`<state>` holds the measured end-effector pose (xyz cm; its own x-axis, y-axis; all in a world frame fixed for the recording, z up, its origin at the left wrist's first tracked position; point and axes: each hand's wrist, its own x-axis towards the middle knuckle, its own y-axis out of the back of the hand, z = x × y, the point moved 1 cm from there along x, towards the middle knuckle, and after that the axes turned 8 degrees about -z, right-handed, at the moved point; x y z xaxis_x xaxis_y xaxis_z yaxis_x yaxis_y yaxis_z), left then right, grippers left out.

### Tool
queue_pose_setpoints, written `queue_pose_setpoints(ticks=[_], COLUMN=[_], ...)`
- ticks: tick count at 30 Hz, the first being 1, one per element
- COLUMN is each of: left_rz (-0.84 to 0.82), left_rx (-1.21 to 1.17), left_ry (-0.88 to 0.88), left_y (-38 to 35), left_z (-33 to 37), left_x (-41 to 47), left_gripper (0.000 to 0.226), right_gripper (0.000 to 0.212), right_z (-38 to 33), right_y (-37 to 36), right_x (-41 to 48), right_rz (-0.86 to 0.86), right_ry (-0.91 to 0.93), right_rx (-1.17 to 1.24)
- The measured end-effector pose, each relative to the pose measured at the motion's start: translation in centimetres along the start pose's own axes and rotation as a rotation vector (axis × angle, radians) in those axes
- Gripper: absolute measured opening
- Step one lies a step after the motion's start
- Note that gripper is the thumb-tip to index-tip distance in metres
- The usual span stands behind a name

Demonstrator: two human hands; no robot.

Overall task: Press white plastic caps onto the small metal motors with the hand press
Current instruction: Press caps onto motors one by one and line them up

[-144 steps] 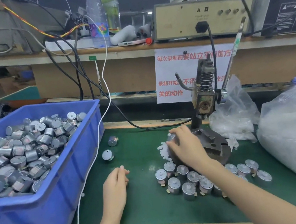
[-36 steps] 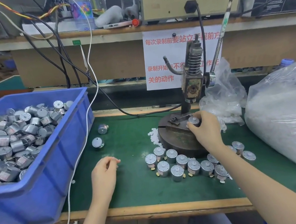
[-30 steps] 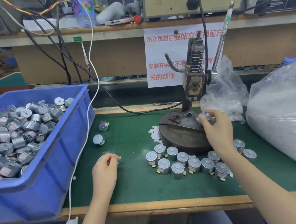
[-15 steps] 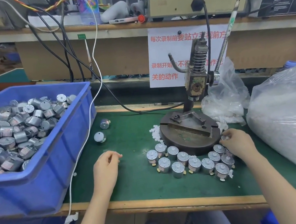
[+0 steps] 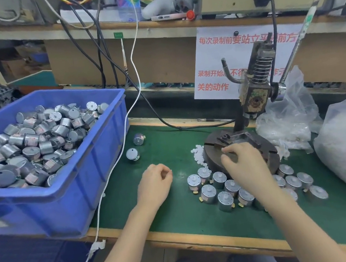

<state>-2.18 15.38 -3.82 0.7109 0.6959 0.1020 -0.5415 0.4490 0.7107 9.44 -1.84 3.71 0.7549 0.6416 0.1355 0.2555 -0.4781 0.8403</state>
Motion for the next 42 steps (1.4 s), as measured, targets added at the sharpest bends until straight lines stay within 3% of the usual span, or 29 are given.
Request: queue_pose_setpoints(ticks=[4, 7, 9, 12, 19, 24, 31, 37, 42], left_rz=[-0.224, -0.314, -0.331, -0.318, -0.274, -0.229, -0.024, -0.014, -0.065], left_rx=[-0.009, -0.031, 0.116, 0.239, 0.153, 0.180, 0.132, -0.078, -0.192], left_ry=[-0.171, -0.167, -0.186, -0.161, -0.130, -0.206, -0.371, -0.217, -0.027], left_y=[-2.1, -3.4, -3.8, -3.7, -3.7, -2.6, 0.0, 0.7, 0.6], left_z=[3.5, 5.1, 5.3, 5.5, 5.4, 3.8, -0.4, -1.1, -0.6], left_x=[2.6, 4.2, 5.3, 6.3, 6.6, 5.3, 0.0, -1.6, -1.5], left_gripper=[0.020, 0.019, 0.032, 0.030, 0.008, 0.019, 0.034, 0.018, 0.036], right_gripper=[0.026, 0.023, 0.023, 0.021, 0.019, 0.019, 0.018, 0.025, 0.033], right_z=[-2.1, -2.5, -2.3, -1.4, -0.6, -0.8, -3.7, -9.0, -12.2], right_y=[-2.9, -4.7, -5.2, -5.2, -5.0, -5.4, -6.8, -9.9, -11.8], right_x=[-0.5, -1.2, -1.4, -1.3, -1.0, -1.2, -0.4, 0.7, 2.2], right_rz=[-0.025, -0.075, -0.082, -0.055, -0.042, -0.054, -0.065, -0.127, -0.252], right_ry=[0.090, 0.161, 0.175, 0.166, 0.198, 0.223, 0.327, 0.415, 0.462], right_rx=[0.082, 0.093, 0.094, 0.117, 0.141, 0.149, 0.176, 0.219, 0.065])
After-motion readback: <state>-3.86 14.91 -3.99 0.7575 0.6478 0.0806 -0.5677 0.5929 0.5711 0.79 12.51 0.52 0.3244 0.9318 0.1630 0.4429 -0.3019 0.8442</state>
